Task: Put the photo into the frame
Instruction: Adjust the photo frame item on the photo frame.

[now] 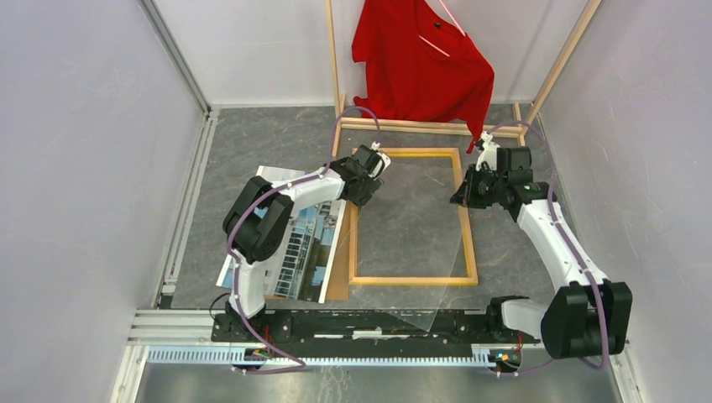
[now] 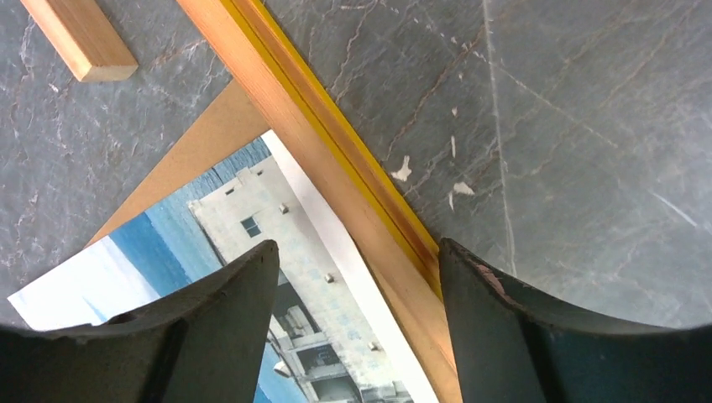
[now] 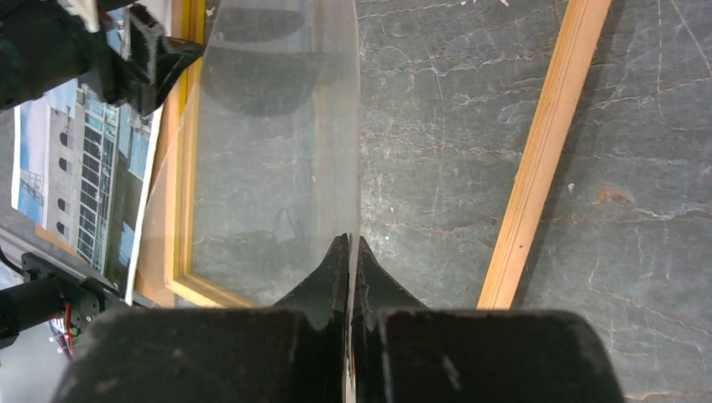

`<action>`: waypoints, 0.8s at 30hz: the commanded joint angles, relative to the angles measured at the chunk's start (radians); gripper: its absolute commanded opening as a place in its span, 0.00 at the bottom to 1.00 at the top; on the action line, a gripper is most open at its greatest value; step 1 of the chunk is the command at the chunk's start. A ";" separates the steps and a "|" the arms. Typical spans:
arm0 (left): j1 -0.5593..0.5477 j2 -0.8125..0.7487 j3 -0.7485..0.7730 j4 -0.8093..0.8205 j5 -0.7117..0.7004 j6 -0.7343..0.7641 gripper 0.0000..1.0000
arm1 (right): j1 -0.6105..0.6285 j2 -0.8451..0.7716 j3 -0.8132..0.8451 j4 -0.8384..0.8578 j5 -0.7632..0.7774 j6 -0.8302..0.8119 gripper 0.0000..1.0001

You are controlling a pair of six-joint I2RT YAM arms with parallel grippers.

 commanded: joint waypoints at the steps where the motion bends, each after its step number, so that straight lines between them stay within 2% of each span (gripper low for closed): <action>1: 0.013 -0.108 0.048 -0.086 -0.001 0.044 0.78 | -0.003 0.060 0.023 0.055 -0.003 -0.021 0.02; 3: 0.017 -0.135 0.043 -0.106 0.009 0.047 0.79 | -0.003 0.089 0.022 0.070 -0.001 -0.019 0.18; 7: 0.020 -0.155 -0.029 -0.103 0.007 0.063 0.79 | -0.005 0.118 -0.064 0.152 -0.011 0.018 0.63; 10: 0.020 -0.174 -0.101 -0.074 0.006 0.052 0.79 | -0.006 0.126 -0.119 0.165 0.049 0.027 0.79; 13: 0.020 -0.189 -0.141 -0.058 0.010 0.043 0.78 | -0.006 0.094 -0.137 0.126 0.164 0.025 0.86; 15: 0.020 -0.193 -0.153 -0.051 0.009 0.039 0.78 | -0.007 0.052 -0.146 0.100 0.259 0.029 0.97; 18: 0.020 -0.193 -0.156 -0.050 0.011 0.033 0.78 | -0.010 0.017 -0.139 0.056 0.332 0.023 0.98; 21: 0.020 -0.197 -0.155 -0.051 0.011 0.028 0.78 | -0.011 -0.020 -0.154 0.031 0.278 0.029 0.98; 24: 0.020 -0.210 -0.160 -0.051 0.016 0.022 0.78 | -0.010 -0.102 -0.241 0.046 0.160 0.078 0.98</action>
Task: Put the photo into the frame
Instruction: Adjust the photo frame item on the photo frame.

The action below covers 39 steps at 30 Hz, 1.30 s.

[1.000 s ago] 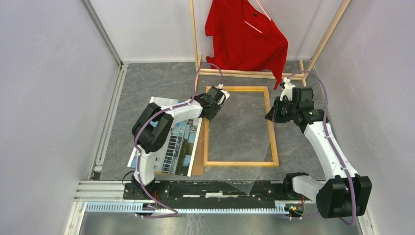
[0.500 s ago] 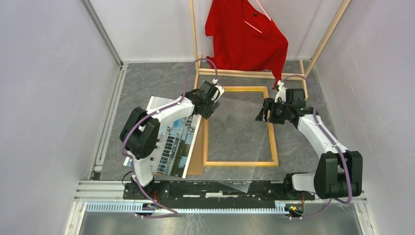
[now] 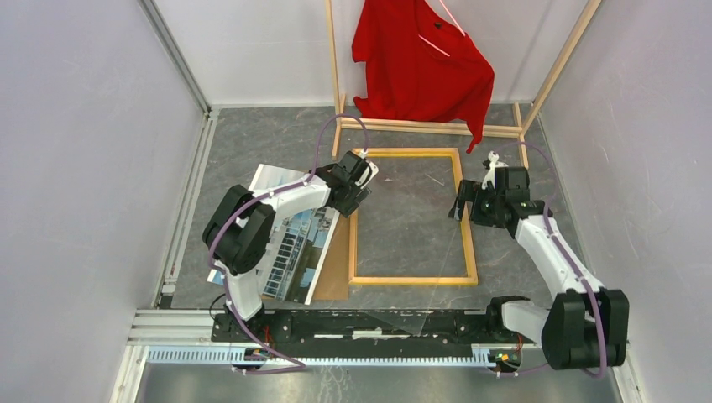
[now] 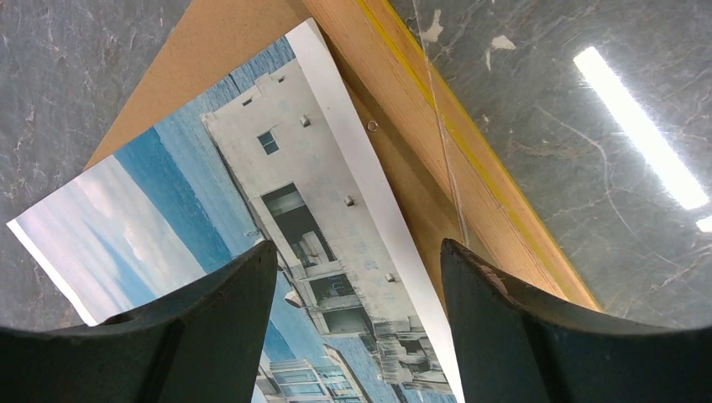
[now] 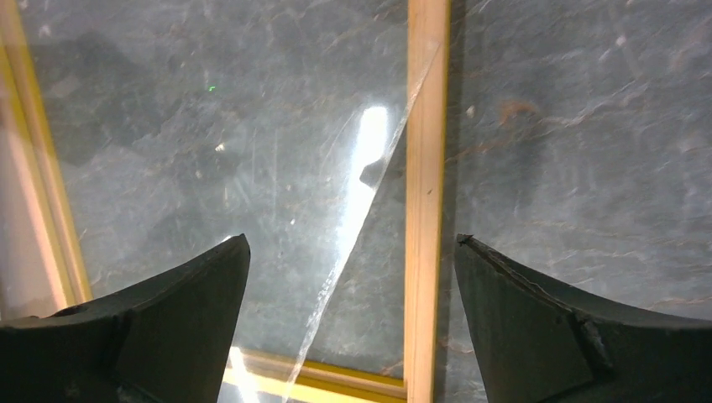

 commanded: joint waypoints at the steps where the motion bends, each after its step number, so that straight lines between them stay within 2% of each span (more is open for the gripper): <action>1: 0.000 -0.052 -0.008 0.020 0.014 -0.003 0.78 | -0.001 -0.123 -0.120 0.003 -0.108 0.067 0.97; 6: 0.015 -0.059 0.007 0.006 0.031 -0.004 0.78 | 0.000 -0.250 -0.280 0.028 -0.184 0.142 0.94; 10: 0.050 -0.071 0.049 -0.035 0.100 0.000 0.79 | 0.001 -0.255 -0.359 0.093 -0.252 0.192 0.90; 17: 0.109 -0.085 0.045 -0.048 0.104 0.027 0.79 | 0.005 -0.252 -0.387 0.124 -0.303 0.210 0.87; 20: 0.117 -0.097 0.004 -0.027 0.103 0.031 0.79 | 0.007 -0.306 -0.355 0.068 -0.231 0.187 0.88; 24: 0.116 -0.099 -0.028 -0.020 0.129 0.025 0.79 | 0.011 -0.352 -0.395 0.102 -0.229 0.228 0.85; 33: 0.113 -0.116 -0.095 0.001 0.138 0.027 0.79 | 0.019 -0.320 -0.514 0.183 -0.278 0.301 0.86; 39: 0.092 -0.110 -0.113 0.011 0.139 0.014 0.79 | 0.024 -0.295 -0.595 0.342 -0.372 0.383 0.82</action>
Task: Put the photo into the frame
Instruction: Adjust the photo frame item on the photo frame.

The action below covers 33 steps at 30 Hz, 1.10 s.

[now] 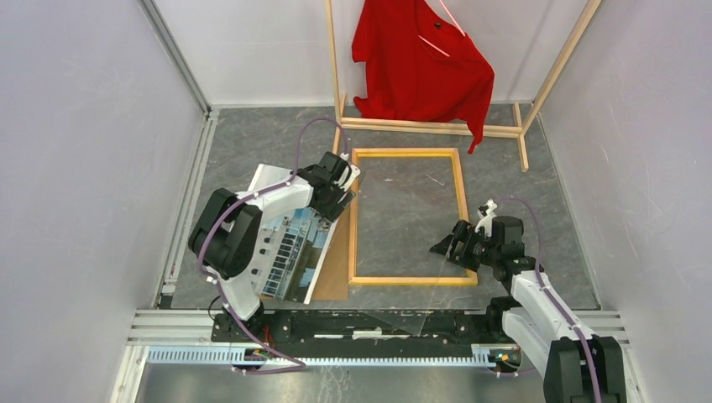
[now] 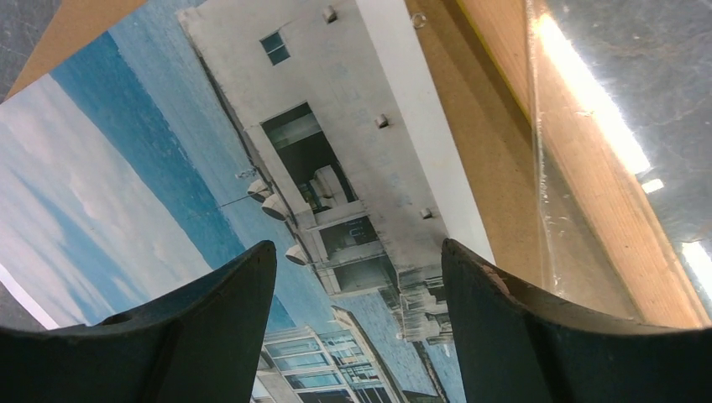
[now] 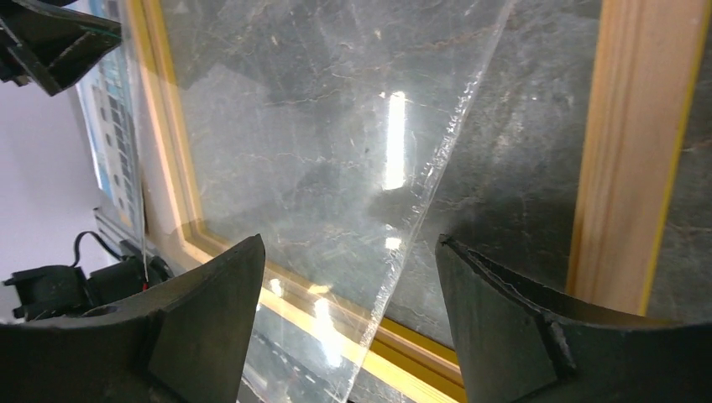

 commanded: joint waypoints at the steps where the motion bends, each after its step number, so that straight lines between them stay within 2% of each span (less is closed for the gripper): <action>1: -0.020 -0.037 -0.014 0.038 0.012 0.012 0.79 | 0.009 0.031 -0.077 0.061 -0.038 0.050 0.82; 4: -0.025 -0.032 -0.020 0.043 0.009 0.012 0.79 | 0.010 0.039 -0.108 0.127 -0.062 0.077 0.81; 8: -0.031 -0.023 -0.020 0.044 0.012 0.009 0.79 | 0.013 0.050 -0.161 0.268 -0.084 0.156 0.70; 10: -0.032 -0.022 -0.021 0.044 0.017 0.009 0.79 | 0.012 0.054 -0.182 0.335 -0.088 0.195 0.57; 13: -0.034 -0.021 -0.024 0.038 0.016 0.014 0.79 | 0.012 0.064 -0.171 0.377 -0.082 0.196 0.30; 16: -0.034 -0.020 -0.020 0.026 0.007 0.018 0.79 | 0.008 0.089 -0.095 0.332 -0.076 0.140 0.18; 20: -0.034 -0.034 -0.017 0.018 -0.013 0.025 0.80 | -0.009 0.140 0.073 0.196 -0.083 -0.021 0.04; 26: -0.007 -0.040 0.016 -0.005 -0.027 0.017 0.81 | -0.030 0.254 0.350 -0.060 -0.088 -0.303 0.04; 31: 0.043 -0.029 0.073 -0.044 0.009 -0.015 0.82 | -0.030 0.315 0.443 -0.089 -0.023 -0.377 0.07; 33: 0.043 -0.025 0.086 -0.054 0.012 -0.019 0.82 | -0.030 0.351 0.491 -0.094 -0.040 -0.401 0.09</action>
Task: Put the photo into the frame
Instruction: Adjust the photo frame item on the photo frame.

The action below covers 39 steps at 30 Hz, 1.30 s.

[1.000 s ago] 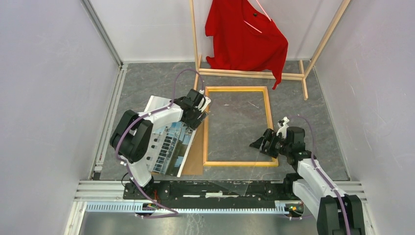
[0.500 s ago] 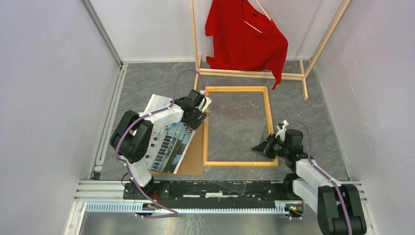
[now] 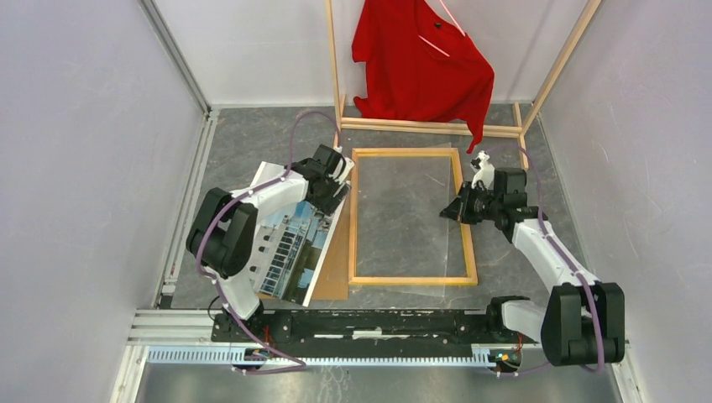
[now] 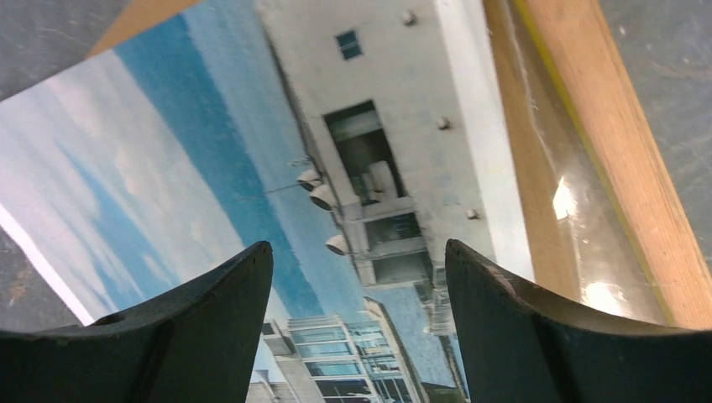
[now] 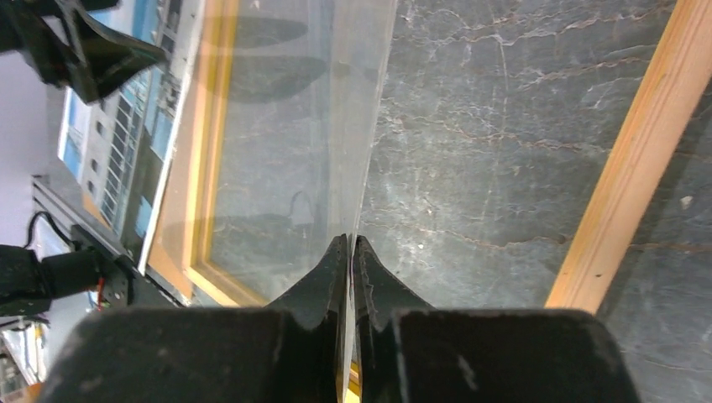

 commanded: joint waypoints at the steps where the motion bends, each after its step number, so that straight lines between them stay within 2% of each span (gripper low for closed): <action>1: 0.014 -0.018 0.065 -0.030 0.018 -0.022 0.82 | -0.007 0.074 0.111 -0.074 0.027 -0.137 0.09; 12: 0.013 -0.019 0.092 -0.055 0.026 -0.020 0.82 | -0.008 0.265 0.396 -0.269 0.117 -0.245 0.07; 19: 0.014 -0.033 0.083 -0.056 0.020 -0.017 0.82 | -0.008 0.293 0.415 -0.302 0.182 -0.273 0.06; 29: 0.013 -0.046 0.088 -0.064 0.004 -0.007 0.82 | -0.008 0.351 0.521 -0.346 0.171 -0.315 0.03; 39: 0.003 -0.051 0.096 -0.083 0.007 -0.013 0.82 | -0.008 0.367 0.496 -0.322 0.150 -0.314 0.03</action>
